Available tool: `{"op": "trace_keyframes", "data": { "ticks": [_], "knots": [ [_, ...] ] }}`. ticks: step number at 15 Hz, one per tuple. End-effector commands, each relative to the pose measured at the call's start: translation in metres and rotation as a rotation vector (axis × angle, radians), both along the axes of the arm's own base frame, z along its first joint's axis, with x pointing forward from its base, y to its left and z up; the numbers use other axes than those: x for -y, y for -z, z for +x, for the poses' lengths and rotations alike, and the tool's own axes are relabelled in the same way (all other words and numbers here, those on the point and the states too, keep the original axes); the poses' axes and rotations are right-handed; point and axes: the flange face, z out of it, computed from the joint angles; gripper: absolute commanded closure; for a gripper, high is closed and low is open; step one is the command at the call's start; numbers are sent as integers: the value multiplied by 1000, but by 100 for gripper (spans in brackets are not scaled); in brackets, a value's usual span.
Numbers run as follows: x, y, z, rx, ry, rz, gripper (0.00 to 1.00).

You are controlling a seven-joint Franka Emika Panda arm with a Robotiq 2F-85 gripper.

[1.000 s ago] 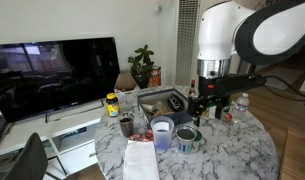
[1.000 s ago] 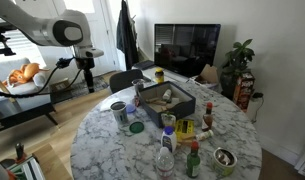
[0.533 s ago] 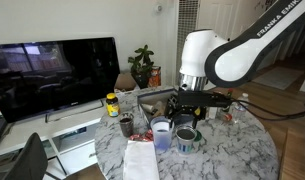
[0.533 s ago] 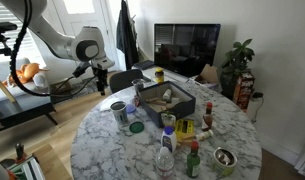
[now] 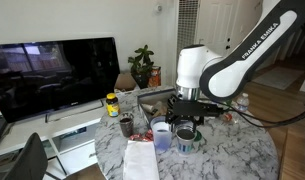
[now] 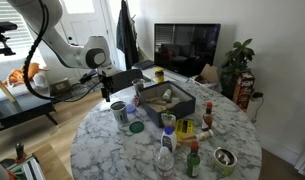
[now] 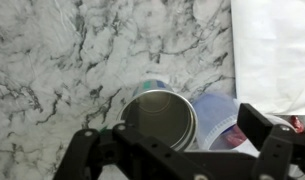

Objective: Pick up the clear cup and the silver cup together and put them in the clear storage container

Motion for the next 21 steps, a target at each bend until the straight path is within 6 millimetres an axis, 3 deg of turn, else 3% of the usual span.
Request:
{"op": "trace_keyframes", "data": {
  "ticks": [1, 10, 18, 19, 21],
  "knots": [
    [-2, 11, 13, 20, 78, -25, 0],
    [-2, 37, 39, 86, 134, -80, 0],
    [3, 72, 45, 77, 153, -78, 0],
    [5, 75, 46, 77, 157, -81, 2],
    [8, 79, 46, 79, 165, -82, 27]
  ]
}}
